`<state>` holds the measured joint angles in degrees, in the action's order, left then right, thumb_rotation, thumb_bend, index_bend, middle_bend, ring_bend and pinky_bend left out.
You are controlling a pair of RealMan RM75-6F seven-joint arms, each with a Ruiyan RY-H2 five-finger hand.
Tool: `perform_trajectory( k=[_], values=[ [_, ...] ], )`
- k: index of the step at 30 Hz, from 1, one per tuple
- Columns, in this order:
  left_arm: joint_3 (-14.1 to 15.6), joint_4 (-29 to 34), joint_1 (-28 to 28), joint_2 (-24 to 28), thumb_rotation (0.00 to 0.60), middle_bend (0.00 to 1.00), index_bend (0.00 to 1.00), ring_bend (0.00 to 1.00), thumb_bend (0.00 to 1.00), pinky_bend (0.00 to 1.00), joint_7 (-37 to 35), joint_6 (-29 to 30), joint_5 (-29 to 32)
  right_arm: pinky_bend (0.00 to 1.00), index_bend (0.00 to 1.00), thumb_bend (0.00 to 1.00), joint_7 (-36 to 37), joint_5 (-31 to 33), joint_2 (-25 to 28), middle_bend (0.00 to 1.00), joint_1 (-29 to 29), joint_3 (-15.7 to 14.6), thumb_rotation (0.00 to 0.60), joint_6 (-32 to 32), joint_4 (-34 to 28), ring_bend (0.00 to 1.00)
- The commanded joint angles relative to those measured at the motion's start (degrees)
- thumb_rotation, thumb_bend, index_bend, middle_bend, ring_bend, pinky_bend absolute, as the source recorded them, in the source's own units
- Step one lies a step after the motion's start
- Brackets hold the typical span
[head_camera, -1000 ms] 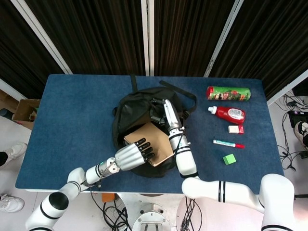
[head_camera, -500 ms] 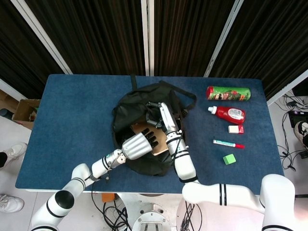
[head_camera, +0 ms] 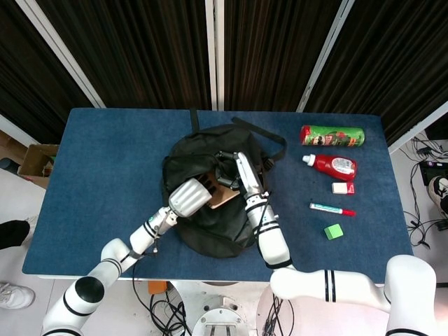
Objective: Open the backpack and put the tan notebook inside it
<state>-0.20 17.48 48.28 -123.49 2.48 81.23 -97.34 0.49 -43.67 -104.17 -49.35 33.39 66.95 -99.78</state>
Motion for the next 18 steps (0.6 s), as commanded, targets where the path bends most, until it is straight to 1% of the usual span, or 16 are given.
perform_trajectory(
  k=[1,3,4,6,8,9,12,15,18],
  values=[
    [-0.16,1.12,-0.05,0.04,0.6,0.7,0.72,0.59,0.33,0.67,1.44,-3.66,1.27,0.23,0.63,0.63,-0.25,-0.02,-0.24,0.52,-0.04,-0.03,0.6,0.52,0.19,0.41],
    [-0.32,2.0,-0.28,0.2,0.6,0.69,0.69,0.59,0.29,0.67,1.67,-5.24,1.96,0.23,0.63,0.63,-0.42,0.06,-0.5,0.52,-0.11,-0.08,0.6,0.78,0.69,0.41],
    [-0.55,2.71,-0.51,0.34,0.6,0.66,0.64,0.58,0.24,0.67,1.61,-5.87,2.44,0.23,0.63,0.63,-0.57,0.06,-0.61,0.52,-0.16,-0.12,0.6,0.91,1.01,0.41],
    [-1.29,4.9,-1.18,0.83,0.6,0.55,0.49,0.51,0.1,0.67,0.91,-6.45,3.6,0.23,0.63,0.63,-0.63,0.15,-0.87,0.52,-0.21,-0.15,0.6,1.05,1.68,0.41],
    [-2.21,8.58,-2.22,2.02,0.6,0.47,0.4,0.46,0.02,0.67,-0.59,-6.16,4.89,0.23,0.63,0.63,-0.49,0.33,-1.11,0.52,-0.19,-0.11,0.6,1.07,2.46,0.41],
    [-2.56,10.48,-2.8,2.72,0.6,0.43,0.36,0.43,0.01,0.67,-1.25,-5.64,5.34,0.23,0.63,0.63,-0.43,0.35,-1.17,0.52,-0.17,-0.13,0.6,1.03,2.75,0.41],
    [-2.9,17.49,-4.85,6.22,0.6,0.38,0.32,0.39,0.0,0.66,-2.28,-2.73,5.74,0.23,0.63,0.63,-0.34,0.21,-1.16,0.51,-0.09,-0.12,0.6,0.89,3.45,0.41],
    [-3.05,26.75,-7.66,11.24,0.6,0.38,0.32,0.39,0.0,0.66,-2.44,0.52,6.11,0.23,0.62,0.63,-0.33,0.03,-1.04,0.51,0.02,-0.26,0.6,0.61,4.15,0.41],
    [-2.57,35.2,-10.39,16.4,0.6,0.38,0.32,0.39,0.0,0.66,-1.61,2.42,6.39,0.23,0.61,0.63,-0.15,-0.05,-0.74,0.5,0.32,-0.61,0.6,0.05,4.59,0.4]
  ],
)
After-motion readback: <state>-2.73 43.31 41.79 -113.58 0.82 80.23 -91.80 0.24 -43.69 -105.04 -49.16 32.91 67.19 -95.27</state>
